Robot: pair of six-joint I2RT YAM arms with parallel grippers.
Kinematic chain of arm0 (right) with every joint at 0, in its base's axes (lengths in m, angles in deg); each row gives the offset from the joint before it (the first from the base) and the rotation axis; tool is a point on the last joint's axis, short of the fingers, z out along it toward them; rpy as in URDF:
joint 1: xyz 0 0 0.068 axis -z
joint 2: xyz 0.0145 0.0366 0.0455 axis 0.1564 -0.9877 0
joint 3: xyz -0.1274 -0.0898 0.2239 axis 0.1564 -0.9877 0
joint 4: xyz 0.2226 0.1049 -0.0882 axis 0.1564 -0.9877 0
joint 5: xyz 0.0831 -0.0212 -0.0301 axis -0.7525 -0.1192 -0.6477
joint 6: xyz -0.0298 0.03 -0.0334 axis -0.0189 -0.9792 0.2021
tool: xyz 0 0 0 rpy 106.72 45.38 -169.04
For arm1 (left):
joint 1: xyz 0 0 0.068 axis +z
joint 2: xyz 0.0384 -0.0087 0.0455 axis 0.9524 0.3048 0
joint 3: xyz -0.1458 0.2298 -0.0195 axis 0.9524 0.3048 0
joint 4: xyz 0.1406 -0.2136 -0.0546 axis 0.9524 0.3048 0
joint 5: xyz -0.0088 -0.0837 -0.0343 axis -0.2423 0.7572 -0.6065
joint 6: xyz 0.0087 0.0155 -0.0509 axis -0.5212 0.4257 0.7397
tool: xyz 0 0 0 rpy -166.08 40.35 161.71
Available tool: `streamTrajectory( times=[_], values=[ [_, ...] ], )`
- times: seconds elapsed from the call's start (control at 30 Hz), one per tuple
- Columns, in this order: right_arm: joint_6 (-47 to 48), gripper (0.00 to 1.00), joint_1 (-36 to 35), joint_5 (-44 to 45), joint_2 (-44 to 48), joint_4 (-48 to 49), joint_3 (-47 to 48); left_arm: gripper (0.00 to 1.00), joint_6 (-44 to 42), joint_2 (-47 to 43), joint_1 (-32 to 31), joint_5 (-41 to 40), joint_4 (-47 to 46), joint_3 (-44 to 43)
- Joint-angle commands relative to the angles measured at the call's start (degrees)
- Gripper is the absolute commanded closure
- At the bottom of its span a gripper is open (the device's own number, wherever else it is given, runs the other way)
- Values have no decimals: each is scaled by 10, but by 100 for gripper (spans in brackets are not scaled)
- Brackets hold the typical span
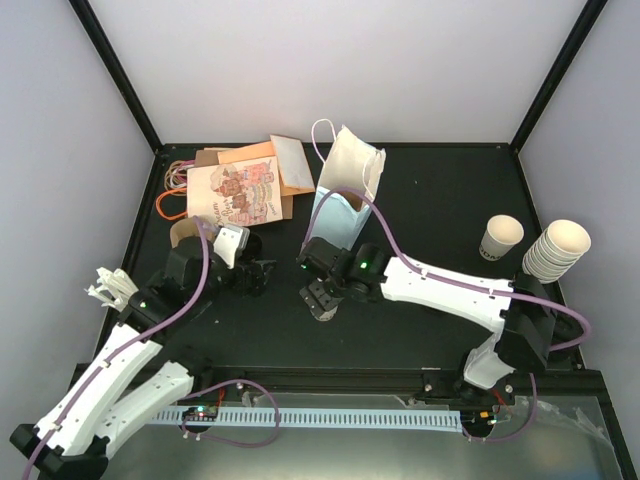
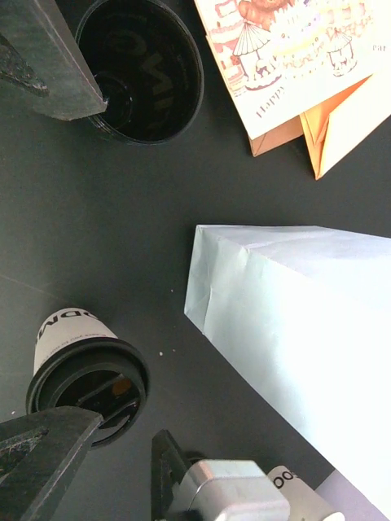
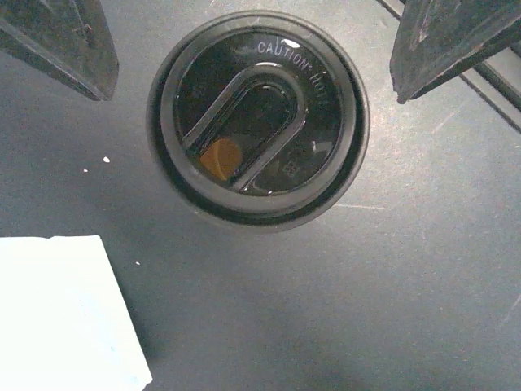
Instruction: Pack the takeout coffee
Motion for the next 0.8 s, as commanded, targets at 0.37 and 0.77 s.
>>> streamTrajectory(
  times=[0.37, 0.77],
  values=[
    [-10, 12, -10, 40, -59, -39, 42, 1, -7, -13, 0, -10, -1, 4],
    [-6, 20, -12, 23, -72, -38, 53, 1, -5, -13, 1, -11, -1, 6]
  ],
)
